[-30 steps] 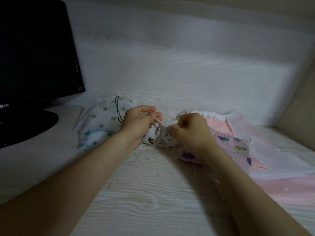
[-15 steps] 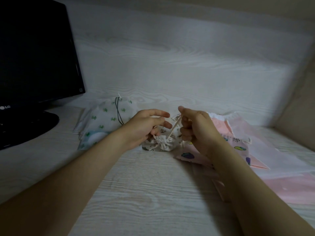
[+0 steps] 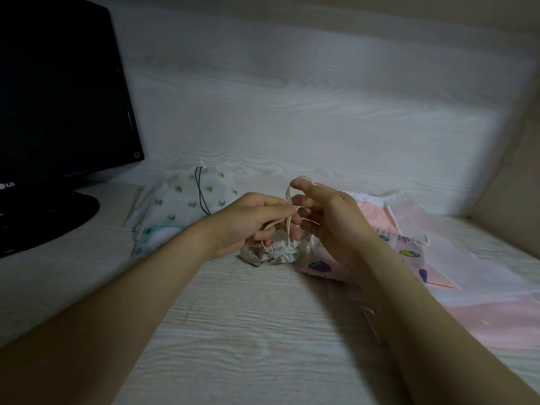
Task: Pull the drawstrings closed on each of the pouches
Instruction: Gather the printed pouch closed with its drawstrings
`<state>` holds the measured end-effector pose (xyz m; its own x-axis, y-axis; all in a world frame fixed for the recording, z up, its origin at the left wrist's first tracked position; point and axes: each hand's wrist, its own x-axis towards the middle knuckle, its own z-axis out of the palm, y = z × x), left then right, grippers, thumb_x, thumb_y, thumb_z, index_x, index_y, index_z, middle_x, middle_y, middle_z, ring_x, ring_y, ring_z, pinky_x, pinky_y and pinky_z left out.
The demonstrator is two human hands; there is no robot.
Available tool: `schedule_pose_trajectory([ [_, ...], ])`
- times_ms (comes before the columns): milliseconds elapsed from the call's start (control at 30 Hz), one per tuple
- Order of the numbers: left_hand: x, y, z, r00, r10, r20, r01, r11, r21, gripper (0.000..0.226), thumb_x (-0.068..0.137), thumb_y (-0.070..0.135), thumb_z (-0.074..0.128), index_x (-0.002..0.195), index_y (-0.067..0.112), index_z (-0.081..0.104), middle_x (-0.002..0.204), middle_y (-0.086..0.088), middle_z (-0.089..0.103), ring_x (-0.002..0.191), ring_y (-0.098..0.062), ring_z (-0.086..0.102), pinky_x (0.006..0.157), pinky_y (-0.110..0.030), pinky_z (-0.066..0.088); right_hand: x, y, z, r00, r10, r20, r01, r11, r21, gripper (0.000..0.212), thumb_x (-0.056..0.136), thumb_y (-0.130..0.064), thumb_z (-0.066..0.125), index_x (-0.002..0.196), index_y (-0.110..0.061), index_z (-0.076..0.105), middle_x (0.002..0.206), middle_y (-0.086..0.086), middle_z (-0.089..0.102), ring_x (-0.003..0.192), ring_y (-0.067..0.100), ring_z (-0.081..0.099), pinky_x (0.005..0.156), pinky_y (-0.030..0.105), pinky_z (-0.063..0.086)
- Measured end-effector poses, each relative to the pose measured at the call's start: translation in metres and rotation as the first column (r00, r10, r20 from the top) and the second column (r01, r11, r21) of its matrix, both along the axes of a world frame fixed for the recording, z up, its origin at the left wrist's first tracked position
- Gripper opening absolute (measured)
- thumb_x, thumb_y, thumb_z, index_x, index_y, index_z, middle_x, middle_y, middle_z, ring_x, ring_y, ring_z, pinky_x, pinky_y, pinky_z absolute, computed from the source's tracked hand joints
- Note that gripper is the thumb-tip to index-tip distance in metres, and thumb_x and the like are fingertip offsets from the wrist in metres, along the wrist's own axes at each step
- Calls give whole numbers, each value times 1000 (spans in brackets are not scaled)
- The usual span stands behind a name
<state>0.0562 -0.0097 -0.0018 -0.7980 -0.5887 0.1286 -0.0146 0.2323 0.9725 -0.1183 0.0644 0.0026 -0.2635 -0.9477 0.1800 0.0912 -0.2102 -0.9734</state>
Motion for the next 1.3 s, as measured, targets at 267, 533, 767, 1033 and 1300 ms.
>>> schedule_pose_trajectory([
  [267, -2, -5, -1, 995, 65, -72, -60, 996, 68, 30, 109, 16, 52, 97, 3, 75, 89, -20, 75, 47, -12, 31, 51, -23, 40, 16, 4, -2, 993, 31, -117, -32, 999, -4, 32, 98, 2, 43, 127, -9, 52, 68, 9, 58, 62, 27, 56, 63, 31, 50],
  [533, -7, -15, -7, 965, 258, -40, -255, 965, 61, 19, 105, 13, 59, 112, 1, 72, 85, -12, 63, 45, -10, 35, 52, -26, 46, 18, 0, -9, 863, -140, -485, 112, 990, -86, 38, 99, -19, 69, 128, -14, 45, 71, 3, 68, 67, 11, 64, 69, 32, 51],
  [767, -8, -18, -12, 930, 365, -46, -363, 931, 45, 18, 101, 18, 69, 115, 7, 71, 83, -5, 71, 45, -10, 46, 64, -33, 54, 10, -6, -13, 605, -422, -676, 274, 906, -322, 40, 82, -30, 86, 115, -30, 62, 107, 0, 51, 99, 18, 60, 73, 20, 53],
  [1033, -9, -13, -8, 903, 423, -73, -426, 905, -25, 23, 102, 15, 52, 113, 16, 72, 91, -11, 70, 50, -14, 53, 58, -30, 48, 13, -6, -15, 434, -447, -782, 202, 895, -399, 16, 91, -37, 75, 104, -31, 81, 106, -10, 62, 95, -2, 57, 79, 8, 38],
  [1300, -5, -6, -1, 909, 415, -29, -408, 876, -256, 20, 94, 19, 58, 109, 24, 70, 76, -8, 74, 61, -17, 66, 75, -45, 61, 5, -15, -17, 45, -442, -896, 10, 897, -442, 20, 93, -16, 70, 101, -29, 82, 83, 3, 70, 76, 27, 55, 74, 41, 45],
])
